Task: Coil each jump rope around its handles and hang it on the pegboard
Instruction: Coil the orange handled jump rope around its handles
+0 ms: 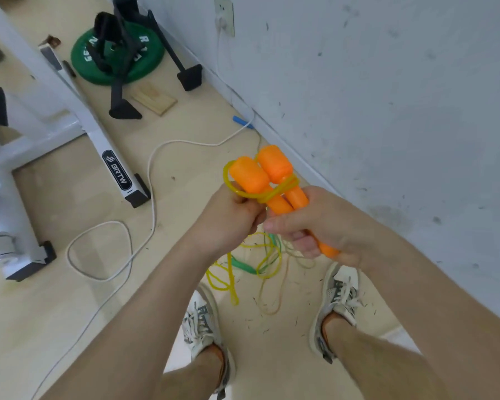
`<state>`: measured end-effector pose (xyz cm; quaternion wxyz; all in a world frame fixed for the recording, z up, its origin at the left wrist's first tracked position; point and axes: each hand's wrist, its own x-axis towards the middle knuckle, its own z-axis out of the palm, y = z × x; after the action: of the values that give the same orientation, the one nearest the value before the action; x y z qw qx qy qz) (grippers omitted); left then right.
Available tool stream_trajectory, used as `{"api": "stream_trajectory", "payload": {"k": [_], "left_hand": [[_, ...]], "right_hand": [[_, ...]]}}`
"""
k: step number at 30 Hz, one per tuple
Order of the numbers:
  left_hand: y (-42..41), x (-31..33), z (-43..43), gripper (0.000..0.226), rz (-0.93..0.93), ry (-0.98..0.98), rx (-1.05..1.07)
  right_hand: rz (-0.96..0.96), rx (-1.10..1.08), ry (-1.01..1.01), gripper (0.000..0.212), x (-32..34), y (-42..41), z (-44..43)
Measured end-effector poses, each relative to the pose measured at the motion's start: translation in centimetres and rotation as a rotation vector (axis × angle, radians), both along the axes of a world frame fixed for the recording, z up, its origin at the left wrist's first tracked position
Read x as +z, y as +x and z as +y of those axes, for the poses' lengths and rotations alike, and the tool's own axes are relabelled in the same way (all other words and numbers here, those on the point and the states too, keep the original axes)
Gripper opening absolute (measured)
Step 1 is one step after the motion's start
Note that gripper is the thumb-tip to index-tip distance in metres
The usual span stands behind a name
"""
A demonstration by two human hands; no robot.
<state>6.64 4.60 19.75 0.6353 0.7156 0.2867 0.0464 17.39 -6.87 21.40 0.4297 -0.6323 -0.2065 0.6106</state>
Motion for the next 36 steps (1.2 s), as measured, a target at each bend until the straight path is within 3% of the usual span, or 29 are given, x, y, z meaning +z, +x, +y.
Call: {"api": "stream_trajectory", "payload": {"k": [4,7,9,12,15,19,24,28,32,36], "left_hand": [[0.0,-1.1,0.0,0.031,0.123,0.216,-0.079],[0.1,-0.9,-0.6,0.022,0.212,0.624,-0.171],[0.0,-0.1,-1.1,0.023,0.267,0.873,-0.237],[0.1,0.6,-1.8,0.024,0.312,1.082,-0.307],[0.2,0.9,-2.6,0.019,0.256,1.166,-0.364],[0.2,0.8,-2.6,0.014,0.122,0.959,-0.437],[-0.4,0.6,-0.6,0.027,0.195,0.638,-0.454],[-0.7,0.2,0.4,0.016,0.150,0.384,-0.489],[-0.8,0.4,0.5,0.003,0.201,0.267,-0.530],[-1.1,1.0,1.0,0.014,0.128,0.129,-0.472]], "right_hand": [[-0.201,-0.181,-0.115,0.031,-0.8,0.4,0.3],[-0.473,-0.199,-0.191,0.031,-1.6,0.5,0.4],[-0.659,-0.154,-0.234,0.031,-2.2,0.5,0.4],[-0.902,-0.039,-0.309,0.023,-2.5,0.8,0.1],[-0.911,0.197,-0.417,0.021,-2.8,1.1,-0.2],[-0.832,0.605,-0.474,0.012,-3.1,-0.1,-0.4],[-0.647,0.896,-0.457,0.037,-3.3,-1.1,-0.3],[-0.460,0.932,-0.388,0.037,-1.9,-0.5,-0.7],[-0.264,0.886,-0.251,0.036,-0.7,0.5,-1.2],[-0.163,0.742,-0.051,0.020,0.0,1.9,-1.8]]}}
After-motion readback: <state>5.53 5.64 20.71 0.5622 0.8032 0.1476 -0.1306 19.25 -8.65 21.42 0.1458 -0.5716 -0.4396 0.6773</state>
